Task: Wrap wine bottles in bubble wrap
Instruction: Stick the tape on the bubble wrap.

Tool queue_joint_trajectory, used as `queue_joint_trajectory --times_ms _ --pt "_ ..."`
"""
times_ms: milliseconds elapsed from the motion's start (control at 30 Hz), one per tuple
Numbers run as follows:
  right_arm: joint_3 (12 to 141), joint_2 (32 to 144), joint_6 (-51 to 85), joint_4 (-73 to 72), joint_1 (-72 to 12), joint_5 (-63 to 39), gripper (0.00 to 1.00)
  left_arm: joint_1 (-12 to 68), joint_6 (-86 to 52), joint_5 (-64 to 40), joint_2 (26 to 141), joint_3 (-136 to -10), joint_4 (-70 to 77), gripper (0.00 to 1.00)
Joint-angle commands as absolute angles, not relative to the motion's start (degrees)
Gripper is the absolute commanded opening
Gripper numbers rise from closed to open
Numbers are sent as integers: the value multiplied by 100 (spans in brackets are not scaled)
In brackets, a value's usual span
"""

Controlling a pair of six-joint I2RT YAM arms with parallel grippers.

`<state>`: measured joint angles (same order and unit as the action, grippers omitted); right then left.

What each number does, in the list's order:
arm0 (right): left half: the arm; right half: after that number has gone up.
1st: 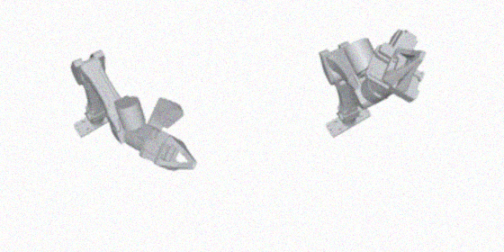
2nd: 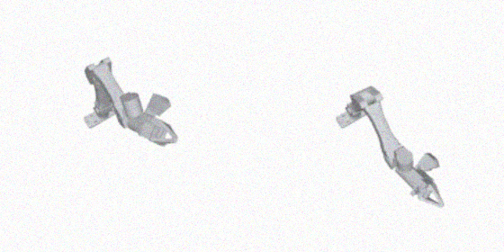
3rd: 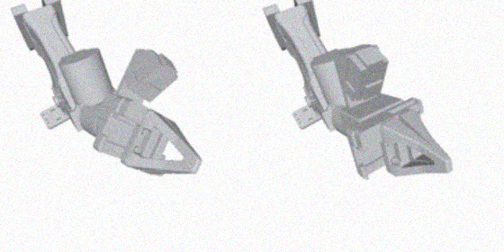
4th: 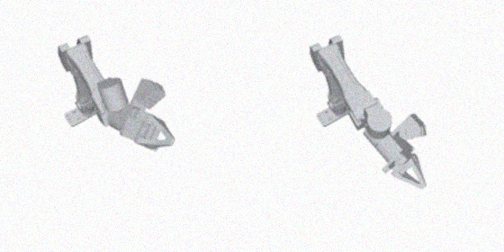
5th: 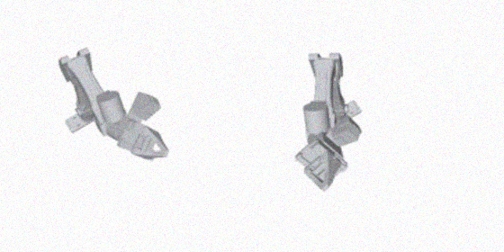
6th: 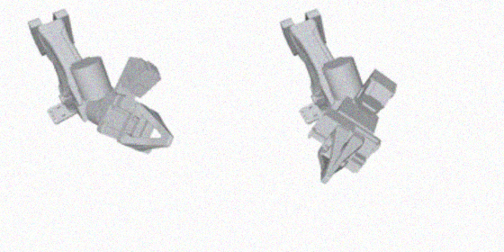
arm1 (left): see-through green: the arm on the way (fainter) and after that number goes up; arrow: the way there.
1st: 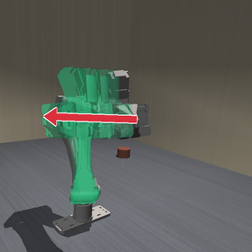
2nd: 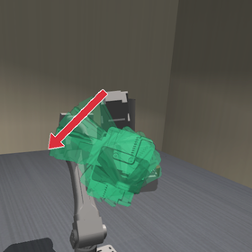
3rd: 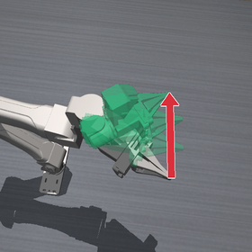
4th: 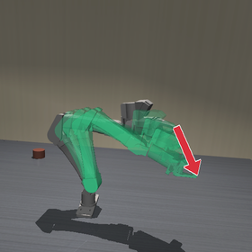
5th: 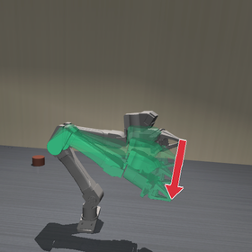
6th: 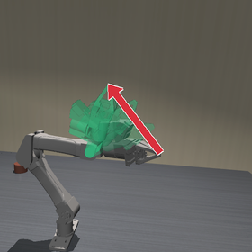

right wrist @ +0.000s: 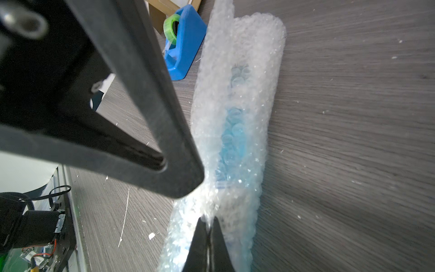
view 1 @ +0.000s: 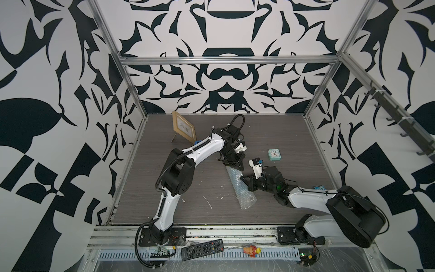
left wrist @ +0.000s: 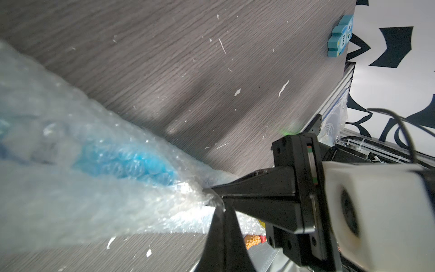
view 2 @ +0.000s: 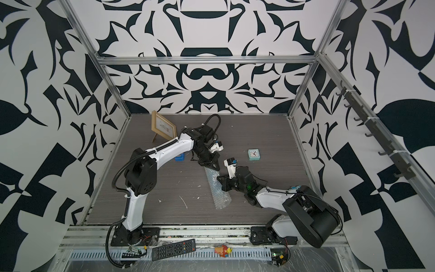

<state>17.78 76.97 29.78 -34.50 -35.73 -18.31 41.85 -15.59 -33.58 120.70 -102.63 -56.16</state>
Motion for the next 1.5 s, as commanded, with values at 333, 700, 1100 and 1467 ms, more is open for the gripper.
queue_joint_trajectory --times_ms 333,700,1100,1467 --pt "1608 7936 2834 -2406 -3595 -1521 0 4055 -1572 -3324 11639 -9886 -5883 0" --pt "1652 7978 2831 -2396 -3595 -1552 0 3947 -1607 -3301 11619 -9461 -5689 0" --pt "1705 8103 2830 -2408 -3601 -1569 0 3801 -1569 -3192 11595 -9127 -5548 0" --pt "1687 8182 2882 -2428 -3597 -1626 0 3801 -1733 -3194 11689 -8914 -5143 0"
